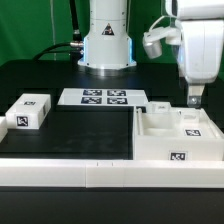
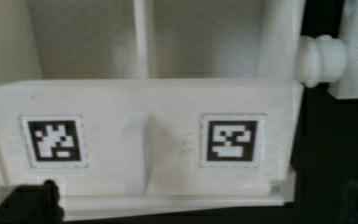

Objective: Assemble cabinet

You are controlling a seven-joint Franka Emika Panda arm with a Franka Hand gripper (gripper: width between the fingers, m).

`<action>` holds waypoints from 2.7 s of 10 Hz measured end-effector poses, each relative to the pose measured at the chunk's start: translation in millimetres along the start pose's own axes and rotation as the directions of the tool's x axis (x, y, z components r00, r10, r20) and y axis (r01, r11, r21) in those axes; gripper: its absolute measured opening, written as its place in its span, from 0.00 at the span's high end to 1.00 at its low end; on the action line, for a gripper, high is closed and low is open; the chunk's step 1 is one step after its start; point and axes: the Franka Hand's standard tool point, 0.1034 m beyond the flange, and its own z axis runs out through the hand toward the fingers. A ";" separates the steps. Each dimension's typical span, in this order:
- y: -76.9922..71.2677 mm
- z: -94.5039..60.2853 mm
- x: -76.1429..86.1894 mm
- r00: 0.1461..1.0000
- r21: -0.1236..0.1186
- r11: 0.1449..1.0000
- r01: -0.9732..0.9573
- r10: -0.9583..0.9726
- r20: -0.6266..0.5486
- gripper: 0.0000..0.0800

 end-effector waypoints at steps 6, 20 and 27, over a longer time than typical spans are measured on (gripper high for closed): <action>-10.8 6.2 -2.1 1.000 0.012 1.000 -0.018 0.018 0.003 0.00; -101.1 51.5 -14.1 0.999 -0.007 1.000 0.000 0.000 -0.041 0.00; -122.4 75.5 -30.2 0.999 0.056 0.998 -0.030 0.032 -0.030 0.00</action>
Offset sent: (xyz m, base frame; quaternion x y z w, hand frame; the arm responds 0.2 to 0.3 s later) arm 0.0000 0.0000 0.0000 0.0000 0.0000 0.0000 1.0000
